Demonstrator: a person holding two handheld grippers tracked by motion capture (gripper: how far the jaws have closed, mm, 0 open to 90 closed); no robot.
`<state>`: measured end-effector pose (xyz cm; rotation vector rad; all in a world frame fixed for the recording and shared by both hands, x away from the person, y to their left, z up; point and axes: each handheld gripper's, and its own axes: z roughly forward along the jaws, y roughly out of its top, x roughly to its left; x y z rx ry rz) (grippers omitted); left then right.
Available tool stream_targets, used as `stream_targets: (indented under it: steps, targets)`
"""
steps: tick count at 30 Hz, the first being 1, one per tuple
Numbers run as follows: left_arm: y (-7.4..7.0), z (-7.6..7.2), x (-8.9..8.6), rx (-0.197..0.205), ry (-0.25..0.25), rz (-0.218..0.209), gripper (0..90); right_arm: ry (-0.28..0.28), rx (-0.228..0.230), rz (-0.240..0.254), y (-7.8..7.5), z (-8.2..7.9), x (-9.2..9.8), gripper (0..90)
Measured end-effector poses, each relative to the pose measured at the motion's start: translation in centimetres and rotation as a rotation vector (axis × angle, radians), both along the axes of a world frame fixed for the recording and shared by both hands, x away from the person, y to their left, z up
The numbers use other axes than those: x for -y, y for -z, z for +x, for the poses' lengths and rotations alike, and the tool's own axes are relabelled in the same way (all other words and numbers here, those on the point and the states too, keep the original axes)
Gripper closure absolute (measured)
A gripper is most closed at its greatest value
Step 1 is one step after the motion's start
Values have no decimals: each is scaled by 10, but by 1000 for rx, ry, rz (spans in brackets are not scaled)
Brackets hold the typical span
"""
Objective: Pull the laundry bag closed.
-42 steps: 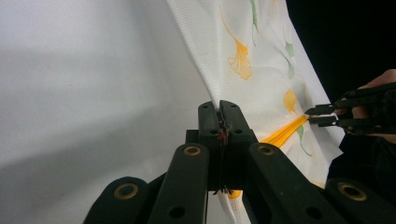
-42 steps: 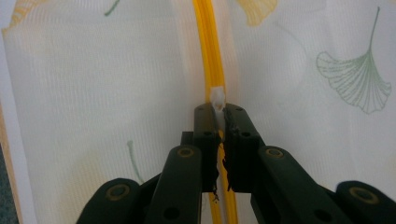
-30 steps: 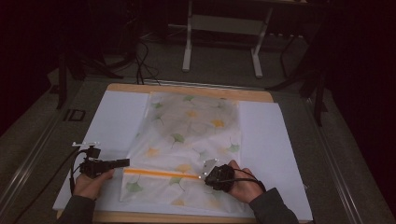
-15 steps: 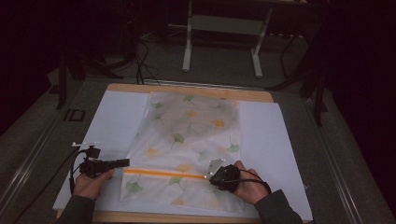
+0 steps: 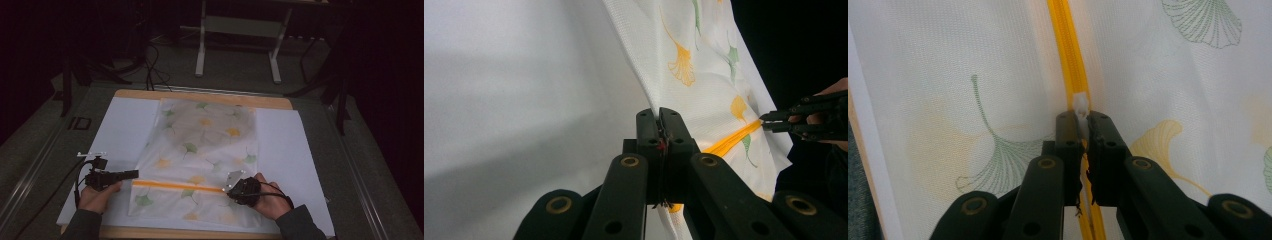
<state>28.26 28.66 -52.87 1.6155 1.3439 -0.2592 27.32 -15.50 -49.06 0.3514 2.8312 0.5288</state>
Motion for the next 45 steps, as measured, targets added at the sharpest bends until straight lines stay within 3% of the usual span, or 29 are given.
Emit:
stream_targets:
  steps: [13,45]
  targets:
    - [0,0,0,0,0,-2,894,12,-2,-8,-1,-2,8,847]
    - [1,0,-2,-2,-6,3,894,105,-55,-39,-1,-3,63,847]
